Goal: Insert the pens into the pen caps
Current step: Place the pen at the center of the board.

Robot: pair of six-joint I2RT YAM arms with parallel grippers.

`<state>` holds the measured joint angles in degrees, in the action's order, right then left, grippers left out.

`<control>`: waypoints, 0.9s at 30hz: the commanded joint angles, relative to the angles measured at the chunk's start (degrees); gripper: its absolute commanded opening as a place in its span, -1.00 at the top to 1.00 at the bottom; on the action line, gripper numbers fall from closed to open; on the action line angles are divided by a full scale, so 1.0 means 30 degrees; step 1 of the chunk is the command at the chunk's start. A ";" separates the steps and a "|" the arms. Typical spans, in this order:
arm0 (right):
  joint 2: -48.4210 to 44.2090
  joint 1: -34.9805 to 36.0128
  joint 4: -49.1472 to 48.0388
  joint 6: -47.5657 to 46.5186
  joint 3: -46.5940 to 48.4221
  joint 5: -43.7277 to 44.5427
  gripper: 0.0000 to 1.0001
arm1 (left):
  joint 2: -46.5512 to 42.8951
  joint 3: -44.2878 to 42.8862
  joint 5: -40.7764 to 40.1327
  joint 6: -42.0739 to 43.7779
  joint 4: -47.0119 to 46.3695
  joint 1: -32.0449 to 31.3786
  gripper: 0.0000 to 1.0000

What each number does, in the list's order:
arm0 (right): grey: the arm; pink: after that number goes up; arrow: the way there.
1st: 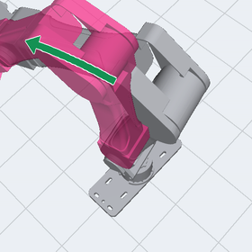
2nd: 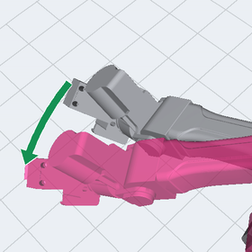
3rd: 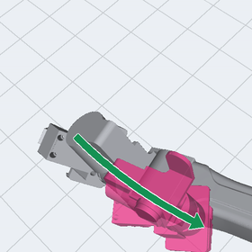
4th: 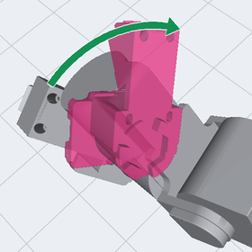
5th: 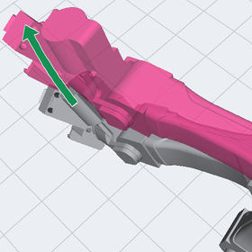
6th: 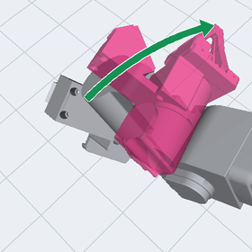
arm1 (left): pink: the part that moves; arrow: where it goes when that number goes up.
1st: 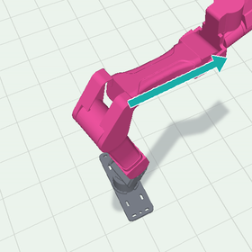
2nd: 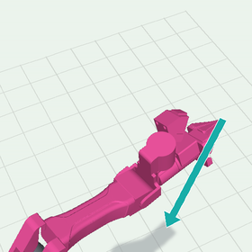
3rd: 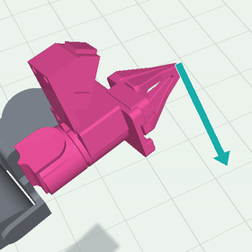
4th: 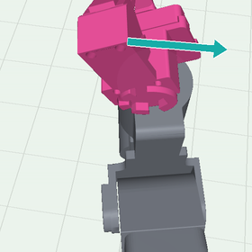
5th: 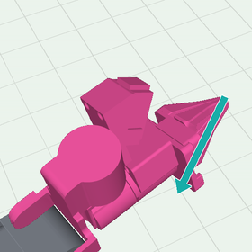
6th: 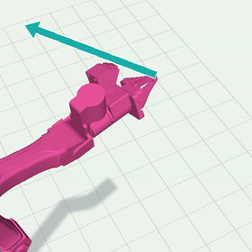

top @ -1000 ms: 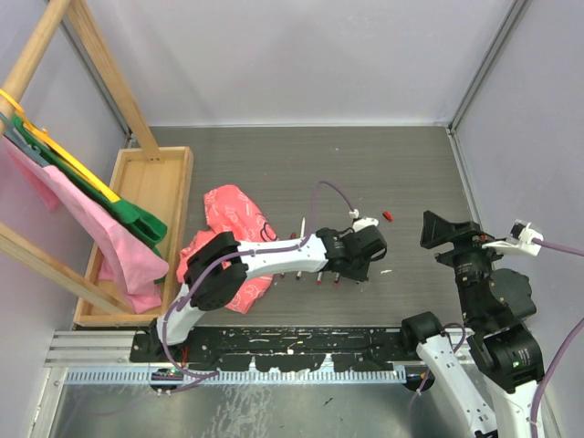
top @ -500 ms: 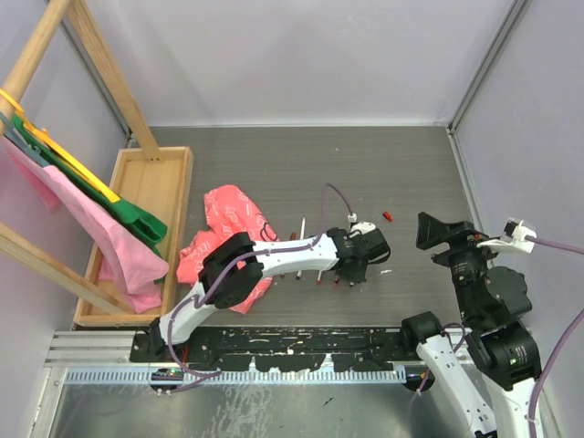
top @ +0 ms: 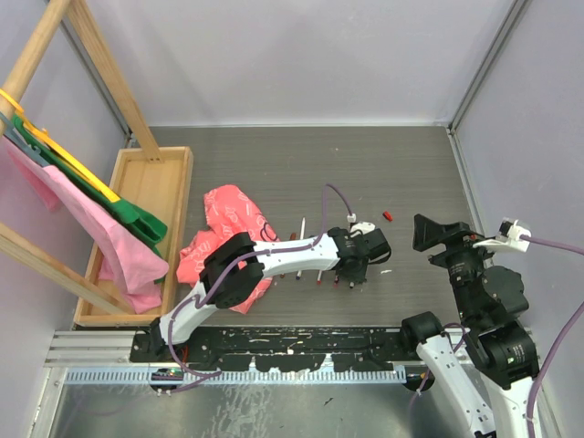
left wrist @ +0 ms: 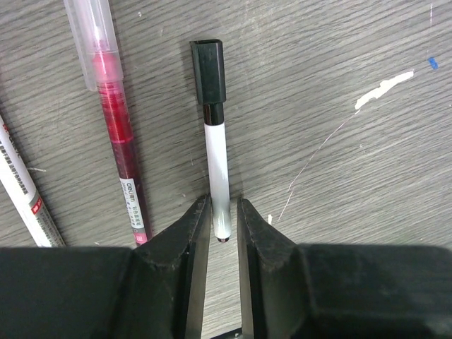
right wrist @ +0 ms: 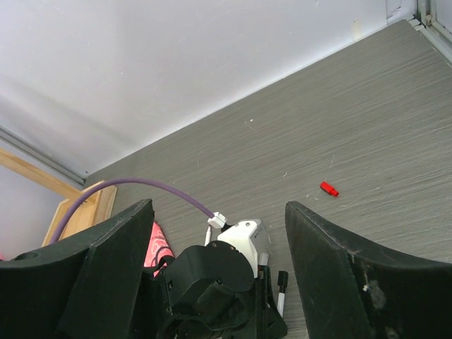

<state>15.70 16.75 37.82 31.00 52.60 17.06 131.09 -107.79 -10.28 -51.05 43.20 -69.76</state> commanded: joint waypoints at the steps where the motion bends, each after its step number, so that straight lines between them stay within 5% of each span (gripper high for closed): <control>1: -0.0176 -0.0045 -0.0890 0.0108 0.0061 -0.0323 -0.60 | 0.0169 -0.0428 -0.0126 -0.0269 -0.0115 -0.0051 0.54; 20: 0.0013 -0.0039 -0.0889 0.0110 0.0071 -0.0708 -0.60 | -0.1993 -0.0323 -0.1398 0.0839 0.0124 0.0093 0.42; 27: 0.0077 -0.0032 -0.0523 -0.0142 -0.0248 -0.0682 -0.60 | -0.5330 0.3012 -0.0553 0.2079 -0.3558 -0.0028 0.43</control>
<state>15.70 16.75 37.85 31.18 52.36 15.73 125.29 -103.53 -12.19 -48.01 40.91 -69.73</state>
